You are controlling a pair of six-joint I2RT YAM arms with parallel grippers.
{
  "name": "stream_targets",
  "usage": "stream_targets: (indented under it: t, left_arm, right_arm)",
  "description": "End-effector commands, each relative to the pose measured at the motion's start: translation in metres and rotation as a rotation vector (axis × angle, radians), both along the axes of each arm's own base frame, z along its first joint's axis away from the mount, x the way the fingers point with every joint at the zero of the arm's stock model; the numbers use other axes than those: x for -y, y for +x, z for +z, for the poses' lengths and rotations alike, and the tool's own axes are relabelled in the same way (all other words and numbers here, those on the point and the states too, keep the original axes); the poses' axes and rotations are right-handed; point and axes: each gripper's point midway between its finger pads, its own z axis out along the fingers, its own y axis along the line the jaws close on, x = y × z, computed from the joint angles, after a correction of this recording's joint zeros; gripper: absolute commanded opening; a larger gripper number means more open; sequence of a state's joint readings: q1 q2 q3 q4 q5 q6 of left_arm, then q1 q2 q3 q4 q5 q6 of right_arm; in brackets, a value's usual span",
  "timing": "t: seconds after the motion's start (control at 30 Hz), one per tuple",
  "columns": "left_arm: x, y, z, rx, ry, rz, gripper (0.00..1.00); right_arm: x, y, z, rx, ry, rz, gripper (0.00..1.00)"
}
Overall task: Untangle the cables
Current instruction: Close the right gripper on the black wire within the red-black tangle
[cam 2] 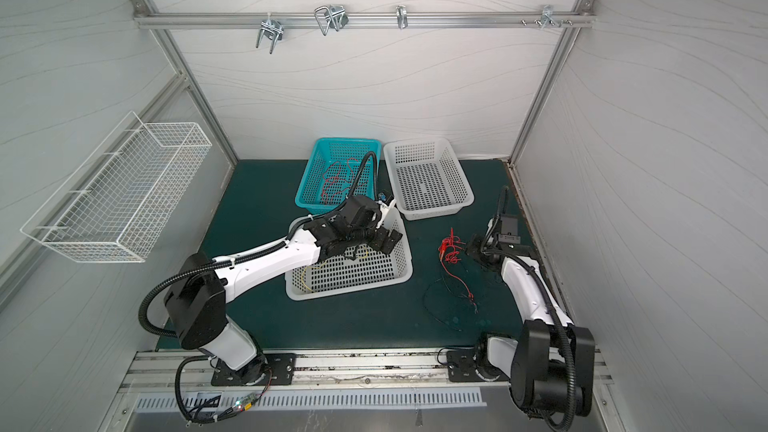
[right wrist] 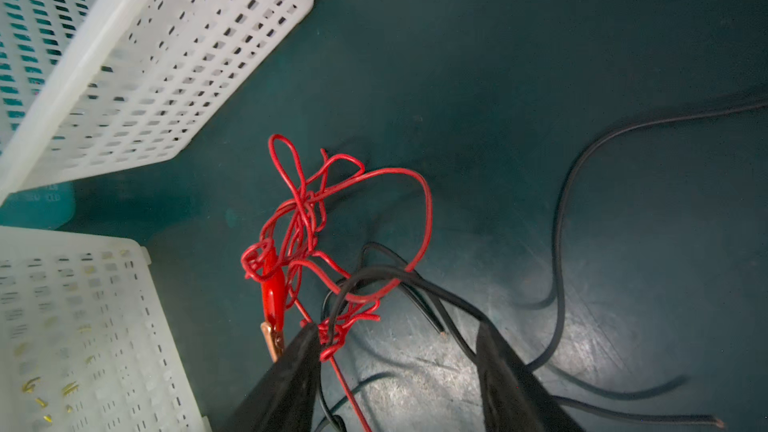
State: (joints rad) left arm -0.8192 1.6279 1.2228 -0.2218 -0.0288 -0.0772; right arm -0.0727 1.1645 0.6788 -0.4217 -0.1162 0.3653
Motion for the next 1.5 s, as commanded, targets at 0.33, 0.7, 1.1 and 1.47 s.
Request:
stream_targets:
  t: [0.33, 0.7, 1.1, 1.47]
  left_arm:
    - [0.019, 0.010, 0.014, 0.042, -0.047, -0.031, 0.96]
    - [0.020, 0.011, 0.013, 0.032, -0.049, -0.025, 0.96]
    - [0.024, 0.013, 0.010, 0.022, -0.048, -0.027, 0.96]
    - [0.020, 0.015, 0.008, 0.026, -0.027, -0.012, 0.96]
  right_arm:
    - [0.012, 0.004, 0.007, 0.069, -0.072, -0.020, 0.58]
    - [-0.011, 0.004, 0.042, 0.129, -0.030, -0.008, 0.56]
    - [-0.028, 0.004, 0.020, 0.061, 0.069, -0.011, 0.50]
    - [-0.028, 0.034, -0.007, 0.082, 0.104, -0.055, 0.42]
